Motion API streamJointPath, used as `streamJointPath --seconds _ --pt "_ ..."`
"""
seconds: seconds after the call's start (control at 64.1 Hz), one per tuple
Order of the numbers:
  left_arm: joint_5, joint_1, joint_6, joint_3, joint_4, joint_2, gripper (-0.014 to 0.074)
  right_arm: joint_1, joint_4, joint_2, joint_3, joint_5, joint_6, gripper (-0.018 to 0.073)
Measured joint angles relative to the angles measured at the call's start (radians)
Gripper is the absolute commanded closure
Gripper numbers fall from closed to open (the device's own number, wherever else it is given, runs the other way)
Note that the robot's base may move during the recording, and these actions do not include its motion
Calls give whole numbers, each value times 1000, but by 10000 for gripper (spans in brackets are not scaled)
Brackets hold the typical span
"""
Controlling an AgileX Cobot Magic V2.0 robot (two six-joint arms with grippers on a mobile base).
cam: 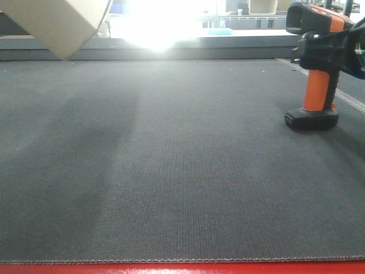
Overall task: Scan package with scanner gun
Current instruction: 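Close the right gripper around the orange scanner gun's handle, then lift the box with the left gripper and the scanner with the right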
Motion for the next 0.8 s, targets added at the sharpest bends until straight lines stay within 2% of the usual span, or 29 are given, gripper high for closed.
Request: streamJointPath --seconds 0.453,0.64,0.796 --pt "-2 0 0 0 0 0 708 2 33 63 -35 -12 19 13" --pt "-2 0 0 0 0 0 708 2 39 63 -35 -27 51 132" --pt "-2 0 0 0 0 0 708 2 39 63 -35 -32 51 298"
